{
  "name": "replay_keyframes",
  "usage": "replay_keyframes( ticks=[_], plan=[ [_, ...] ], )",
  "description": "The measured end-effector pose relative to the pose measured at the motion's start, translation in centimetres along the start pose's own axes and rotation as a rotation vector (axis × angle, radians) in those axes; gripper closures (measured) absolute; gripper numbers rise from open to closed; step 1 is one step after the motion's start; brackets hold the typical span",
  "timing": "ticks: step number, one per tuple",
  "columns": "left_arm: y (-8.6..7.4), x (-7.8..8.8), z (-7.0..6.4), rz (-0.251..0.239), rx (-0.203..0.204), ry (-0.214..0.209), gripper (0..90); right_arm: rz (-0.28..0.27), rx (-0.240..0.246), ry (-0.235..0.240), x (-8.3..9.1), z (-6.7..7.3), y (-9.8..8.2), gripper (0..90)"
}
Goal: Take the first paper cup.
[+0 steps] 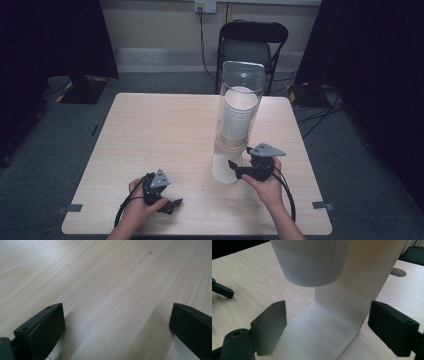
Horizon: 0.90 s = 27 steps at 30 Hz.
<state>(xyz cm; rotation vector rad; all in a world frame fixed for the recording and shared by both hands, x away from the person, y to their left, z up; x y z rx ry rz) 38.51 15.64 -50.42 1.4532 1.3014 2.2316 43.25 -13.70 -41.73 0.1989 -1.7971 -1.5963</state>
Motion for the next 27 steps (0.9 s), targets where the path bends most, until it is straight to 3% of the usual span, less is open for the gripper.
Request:
replay_keyframes(
  ticks=[9, 27],
  plan=[
    [0.0, 0.0, 0.0, 0.000, 0.000, 0.000, 0.0, -0.062, 0.005, 0.019, -0.5, 0.7, 1.8, 15.0],
    [0.0, 0.0, 0.0, 0.000, -0.001, 0.000, 0.0, -0.162, -0.002, 0.041, -0.9, 1.6, 3.4, 17.0]
  ],
)
Point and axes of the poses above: each handheld gripper's, and its own axes: x roughly backward along the jaws, y roughly out of its top, z roughly to its left, the point moved 5 cm from there along -x, roughly forward along the jaws, and after that the axes turned 5 degrees about -x, right-handed, at the moved point
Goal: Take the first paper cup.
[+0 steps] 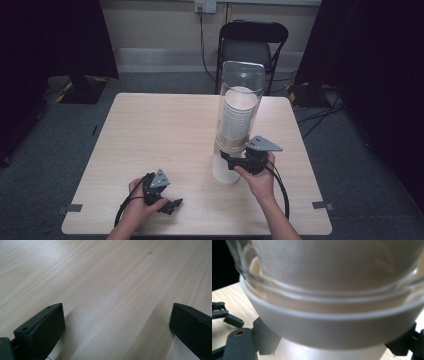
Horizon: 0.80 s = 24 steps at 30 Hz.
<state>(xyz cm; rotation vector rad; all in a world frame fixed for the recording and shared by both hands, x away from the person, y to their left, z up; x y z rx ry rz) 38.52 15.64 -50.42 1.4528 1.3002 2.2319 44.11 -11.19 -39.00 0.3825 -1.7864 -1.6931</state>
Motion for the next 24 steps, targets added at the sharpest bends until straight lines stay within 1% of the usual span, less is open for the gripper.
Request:
replay_keyframes(
  ticks=[1, 4, 5, 7, 11, 14, 17, 18, 19, 21, 22, 24],
  plan=[
    [0.00, 0.00, 0.00, 0.000, 0.000, 0.000, 0.0, -0.002, -0.004, 0.005, -0.04, 0.08, 0.06, 17.5],
    [0.00, 0.00, -0.01, 0.000, 0.001, 0.000, 0.0, -0.016, 0.005, 0.002, -0.14, 0.11, 0.25, 18.5],
    [0.00, 0.00, -0.01, 0.000, 0.001, 0.000, 0.0, -0.024, 0.000, 0.009, -0.17, 0.23, 0.41, 19.2],
    [-0.02, 0.02, 0.00, 0.004, 0.001, -0.001, 0.0, -0.024, 0.010, 0.002, -0.26, 0.24, 0.50, 19.5],
    [-0.02, 0.02, 0.00, 0.004, 0.000, -0.001, 0.0, -0.034, 0.003, 0.011, -0.41, 0.34, 0.49, 21.1],
    [-0.02, 0.02, 0.00, 0.004, 0.000, -0.001, 0.0, -0.036, 0.015, 0.005, -0.48, 0.35, 0.47, 22.3],
    [-0.02, 0.02, 0.01, 0.004, 0.000, -0.002, 0.0, -0.039, 0.018, 0.001, -0.45, 0.28, 0.45, 25.7],
    [-0.02, 0.02, 0.01, 0.004, 0.000, -0.002, 0.0, -0.037, 0.020, 0.000, -0.37, 0.19, 0.43, 28.7],
    [-0.01, 0.01, 0.01, 0.004, 0.000, -0.002, 0.0, -0.034, 0.034, -0.004, -0.30, 0.05, 0.38, 31.4],
    [-0.01, 0.01, 0.00, 0.004, 0.000, -0.002, 0.0, -0.034, 0.039, 0.000, -0.25, -0.04, 0.32, 31.9],
    [-0.02, 0.01, 0.01, 0.004, 0.000, -0.002, 0.0, -0.033, 0.043, -0.006, -0.25, -0.04, 0.30, 32.1],
    [-0.01, 0.01, 0.01, 0.003, 0.000, -0.002, 0.0, -0.033, 0.037, -0.009, -0.26, 0.01, 0.28, 32.4]
  ],
)
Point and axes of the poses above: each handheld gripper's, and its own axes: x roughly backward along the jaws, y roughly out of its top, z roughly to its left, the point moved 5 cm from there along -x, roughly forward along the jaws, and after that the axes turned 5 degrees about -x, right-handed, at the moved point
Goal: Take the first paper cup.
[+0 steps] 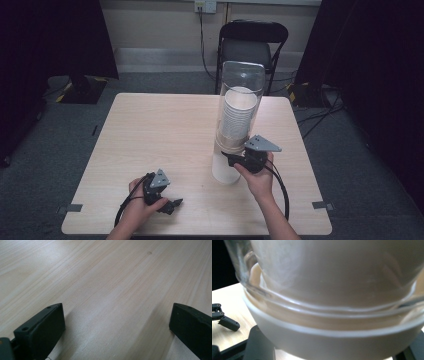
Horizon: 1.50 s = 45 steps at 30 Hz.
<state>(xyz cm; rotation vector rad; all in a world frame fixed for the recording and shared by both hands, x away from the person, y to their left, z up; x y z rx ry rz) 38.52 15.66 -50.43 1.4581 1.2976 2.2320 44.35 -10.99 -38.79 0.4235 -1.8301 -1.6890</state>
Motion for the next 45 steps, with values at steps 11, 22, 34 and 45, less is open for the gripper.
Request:
replay_keyframes(
  ticks=[11, 22, 34, 45],
  plan=[
    [0.0, 0.0, 0.0, 0.000, 0.000, 0.001, 0.0, -0.058, 0.006, -0.012, -0.1, 0.1, -0.7, 33.6],
    [0.0, 0.0, 0.0, -0.001, 0.000, 0.001, 0.0, -0.064, 0.020, -0.020, -0.2, 0.0, -0.9, 34.2],
    [0.0, 0.0, 0.0, -0.004, 0.000, 0.001, 0.0, -0.053, 0.030, -0.025, -0.2, -0.1, -1.1, 34.7],
    [0.0, 0.0, 0.0, -0.002, -0.002, 0.000, 0.0, -0.061, 0.030, -0.033, -0.3, -0.1, -1.6, 35.5]
  ],
)
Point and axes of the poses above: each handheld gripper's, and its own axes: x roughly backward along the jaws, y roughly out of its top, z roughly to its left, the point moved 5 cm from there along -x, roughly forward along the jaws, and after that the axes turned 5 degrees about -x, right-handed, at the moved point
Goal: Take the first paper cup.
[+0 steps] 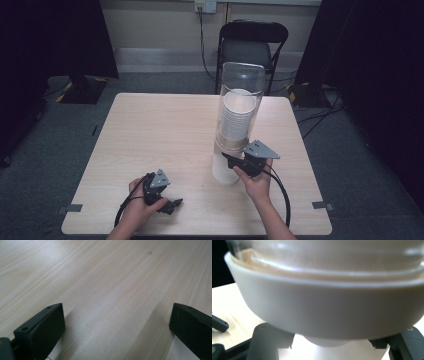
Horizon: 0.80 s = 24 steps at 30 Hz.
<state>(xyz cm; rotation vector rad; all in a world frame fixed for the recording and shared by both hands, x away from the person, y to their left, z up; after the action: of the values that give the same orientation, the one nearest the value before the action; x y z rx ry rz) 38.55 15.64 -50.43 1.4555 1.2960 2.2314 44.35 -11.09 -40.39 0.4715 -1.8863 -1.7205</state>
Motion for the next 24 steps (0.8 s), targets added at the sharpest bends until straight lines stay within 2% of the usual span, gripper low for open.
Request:
replay_keyframes(
  ticks=[2, 4, 7, 8, 9, 10, 11, 12, 13, 16, 17, 20, 24],
  plan=[
    [0.0, -0.1, 0.0, -0.010, 0.002, 0.004, 0.0, -0.001, -0.020, 0.008, -0.1, 0.1, -0.1, 35.6],
    [0.0, -0.1, -0.1, -0.016, 0.009, -0.007, 0.0, 0.018, -0.008, 0.000, -0.2, 0.0, -0.4, 35.7],
    [0.1, -0.1, 0.0, -0.011, 0.004, 0.003, 0.0, 0.013, -0.011, 0.007, -0.1, 0.0, -0.5, 36.1],
    [0.0, -0.1, 0.0, -0.010, 0.007, -0.006, 0.0, 0.060, 0.001, 0.005, -0.2, -0.1, -1.0, 36.9],
    [0.1, -0.2, -0.1, -0.019, 0.010, -0.007, 0.0, 0.155, 0.042, -0.017, -0.6, -0.3, -2.6, 37.1],
    [0.0, -0.1, 0.0, -0.010, 0.008, 0.002, 0.0, 0.200, 0.036, -0.028, -0.6, -0.6, -4.2, 37.0],
    [0.0, -0.1, 0.0, -0.006, 0.003, 0.000, 0.0, 0.175, -0.033, -0.010, -0.5, -1.0, -5.7, 37.0],
    [0.1, -0.1, 0.0, -0.006, -0.002, 0.000, 0.0, 0.201, -0.049, -0.013, -0.4, -0.9, -6.8, 36.9],
    [0.1, -0.1, 0.0, -0.008, 0.009, -0.003, 0.0, 0.187, -0.008, -0.021, -0.4, -0.7, -6.7, 36.9],
    [0.1, -0.1, 0.1, -0.004, 0.002, -0.004, 0.0, 0.254, 0.002, 0.013, -0.8, -0.5, -5.8, 36.6],
    [0.1, -0.1, 0.1, -0.003, 0.002, -0.005, 0.0, 0.281, -0.010, 0.017, -0.8, -0.7, -5.8, 36.5],
    [0.1, -0.1, 0.1, -0.003, 0.001, -0.004, 0.0, 0.353, 0.001, 0.018, -0.2, -1.7, -7.2, 36.2],
    [0.1, -0.1, 0.1, -0.004, 0.002, -0.004, 0.0, 0.382, 0.013, 0.015, 0.8, -2.4, -8.0, 36.0]
  ],
)
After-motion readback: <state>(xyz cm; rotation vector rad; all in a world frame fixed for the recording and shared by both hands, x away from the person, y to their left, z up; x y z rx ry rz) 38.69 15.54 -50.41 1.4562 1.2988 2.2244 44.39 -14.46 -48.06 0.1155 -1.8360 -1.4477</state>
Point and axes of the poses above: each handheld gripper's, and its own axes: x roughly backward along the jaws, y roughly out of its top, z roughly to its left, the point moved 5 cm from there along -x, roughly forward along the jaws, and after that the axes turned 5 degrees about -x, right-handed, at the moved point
